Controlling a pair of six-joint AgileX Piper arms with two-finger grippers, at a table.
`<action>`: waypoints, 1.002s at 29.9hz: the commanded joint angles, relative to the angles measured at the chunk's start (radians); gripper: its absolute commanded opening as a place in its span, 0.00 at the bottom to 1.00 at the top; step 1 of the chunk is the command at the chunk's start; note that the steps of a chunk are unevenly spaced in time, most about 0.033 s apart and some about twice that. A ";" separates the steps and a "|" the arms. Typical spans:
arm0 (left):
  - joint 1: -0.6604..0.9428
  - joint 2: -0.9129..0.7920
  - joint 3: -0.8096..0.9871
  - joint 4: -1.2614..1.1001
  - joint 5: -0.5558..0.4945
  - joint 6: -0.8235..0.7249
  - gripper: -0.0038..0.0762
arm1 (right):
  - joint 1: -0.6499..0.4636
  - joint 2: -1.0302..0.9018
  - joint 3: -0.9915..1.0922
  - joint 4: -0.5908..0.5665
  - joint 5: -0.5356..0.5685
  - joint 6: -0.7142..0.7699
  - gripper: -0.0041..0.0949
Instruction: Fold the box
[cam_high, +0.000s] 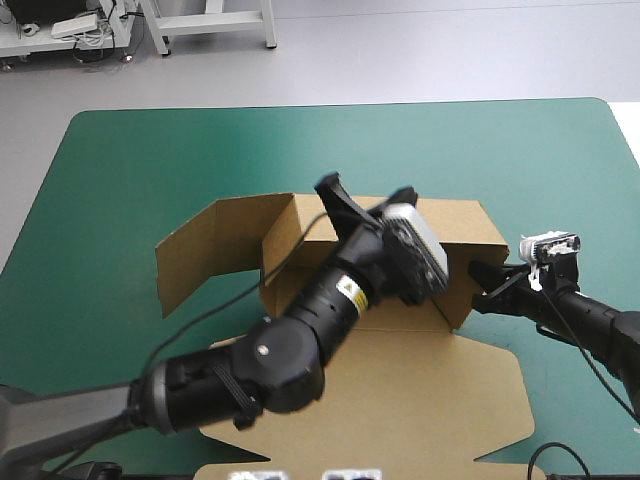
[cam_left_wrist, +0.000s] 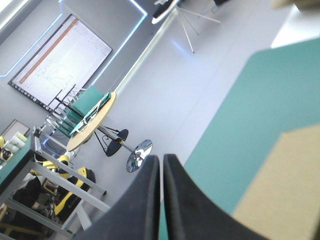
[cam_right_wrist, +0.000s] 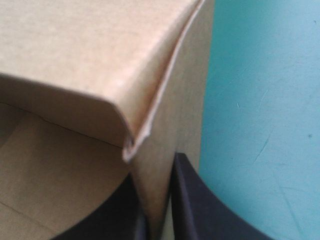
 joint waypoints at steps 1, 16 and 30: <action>0.131 -0.076 -0.098 -0.052 -0.090 -0.008 0.05 | 0.008 0.007 -0.009 -0.109 0.078 0.019 0.04; 0.913 -0.101 -0.186 -0.983 -0.106 0.408 0.05 | 0.010 0.007 -0.339 -0.353 0.117 0.400 0.04; 1.324 -0.101 -0.162 -1.390 0.205 0.717 0.05 | 0.370 0.214 -0.874 -0.946 0.381 1.165 0.04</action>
